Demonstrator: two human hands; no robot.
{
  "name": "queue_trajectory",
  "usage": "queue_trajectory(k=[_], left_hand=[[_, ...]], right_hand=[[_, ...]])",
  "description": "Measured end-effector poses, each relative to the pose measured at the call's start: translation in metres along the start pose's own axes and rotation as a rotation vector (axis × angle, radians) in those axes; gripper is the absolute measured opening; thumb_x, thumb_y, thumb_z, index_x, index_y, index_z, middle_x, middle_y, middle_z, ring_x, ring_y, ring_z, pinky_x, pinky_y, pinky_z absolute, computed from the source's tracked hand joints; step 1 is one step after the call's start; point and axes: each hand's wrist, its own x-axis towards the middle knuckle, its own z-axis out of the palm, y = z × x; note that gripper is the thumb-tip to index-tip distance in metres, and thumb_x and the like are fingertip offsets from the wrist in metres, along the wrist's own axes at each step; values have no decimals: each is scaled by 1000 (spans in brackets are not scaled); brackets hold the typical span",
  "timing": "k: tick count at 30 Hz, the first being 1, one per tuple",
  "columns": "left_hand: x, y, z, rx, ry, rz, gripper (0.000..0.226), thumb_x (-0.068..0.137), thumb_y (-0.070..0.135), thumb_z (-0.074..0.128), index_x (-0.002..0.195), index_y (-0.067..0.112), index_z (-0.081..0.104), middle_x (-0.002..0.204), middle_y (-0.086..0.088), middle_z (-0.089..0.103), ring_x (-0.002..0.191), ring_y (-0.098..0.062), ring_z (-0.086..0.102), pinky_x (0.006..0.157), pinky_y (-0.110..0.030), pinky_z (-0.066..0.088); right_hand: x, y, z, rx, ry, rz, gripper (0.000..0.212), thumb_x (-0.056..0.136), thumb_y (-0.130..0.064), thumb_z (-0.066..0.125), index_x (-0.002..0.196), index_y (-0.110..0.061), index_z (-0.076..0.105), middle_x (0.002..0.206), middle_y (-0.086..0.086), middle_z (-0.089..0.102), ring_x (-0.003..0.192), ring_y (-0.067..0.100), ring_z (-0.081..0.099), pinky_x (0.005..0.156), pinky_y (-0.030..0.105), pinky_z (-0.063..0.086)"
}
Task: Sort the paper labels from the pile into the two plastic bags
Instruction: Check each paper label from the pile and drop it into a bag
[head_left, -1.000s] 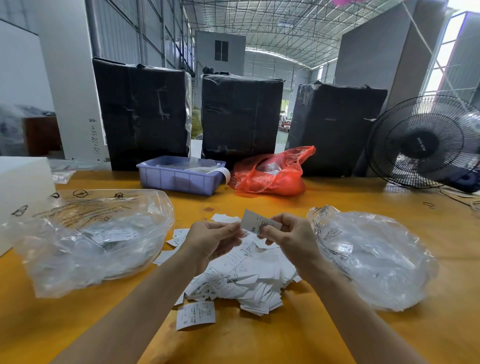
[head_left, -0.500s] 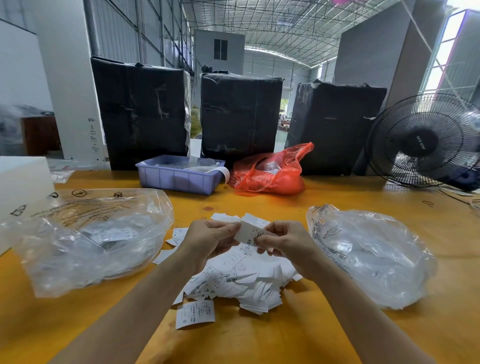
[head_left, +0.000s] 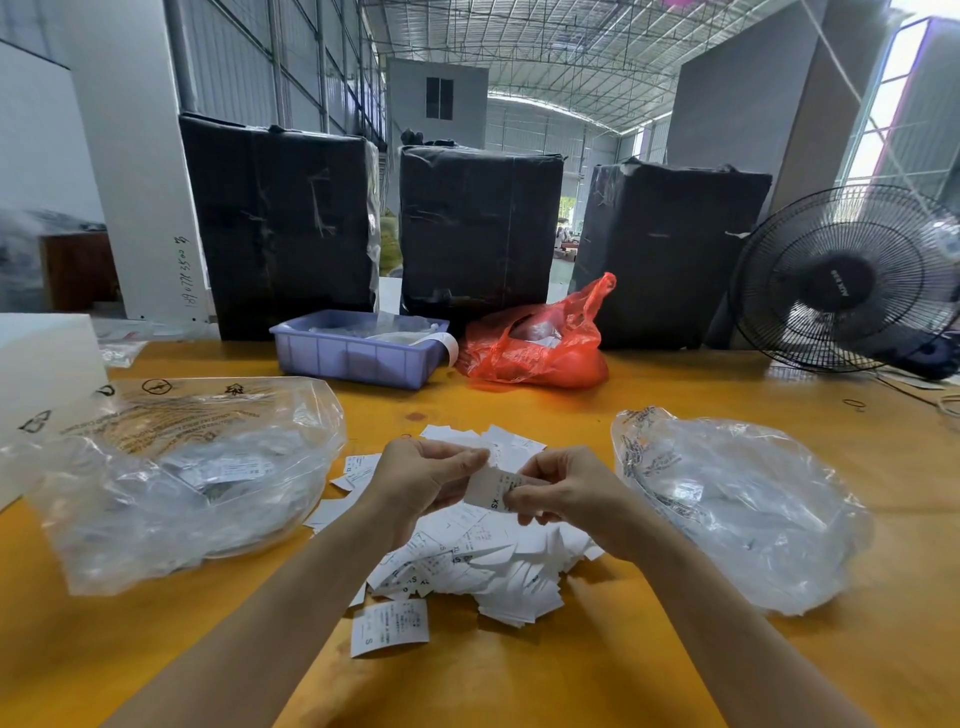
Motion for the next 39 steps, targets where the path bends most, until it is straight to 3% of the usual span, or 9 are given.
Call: queue_trajectory(k=[6,11,15,25,33,39], left_hand=[[0,-1,1,29,-15,-1,12,76,15,74,84,6,73,76,-12,74,66,-17,69,54,-18,52],[1,1,-1,-128,32,-54,10,80,13,70,77,3,70,65,-8,71,54,-13,67,47,-18,51],[1,0,0,-199,-17,-97,10,79,16,70,79,6,70,74,-8,74,59,-14,70,53,-20,52],[2,0,3,-251,-41,-119,9,74,11,72,78,4,73,76,-10,74,60,-15,70,50,-18,52],[3,-1,1,-207,0,-74,10,80,9,70,87,1,72,81,-11,75,63,-16,71,48,-18,51],[3,-1,1,-189,2,-70,12,79,10,71,88,3,72,85,-12,75,71,-19,73,55,-19,55]], right_hand=[[3,2,0,98,143,-85,10,84,0,66,87,10,66,62,10,59,50,8,52,49,15,40],[5,7,-1,215,243,-102,9,84,-4,66,85,5,65,71,12,64,58,16,59,57,22,47],[4,4,-3,311,348,-188,8,80,-2,70,81,-3,62,76,9,69,62,20,69,57,21,52],[2,0,5,114,393,-325,16,80,7,67,83,-8,61,88,14,69,67,16,70,58,20,55],[3,6,6,17,403,-343,23,80,7,66,85,-15,63,88,9,69,68,22,71,63,41,60],[2,5,3,107,405,-341,35,83,10,61,101,-20,65,85,11,71,63,19,71,61,28,58]])
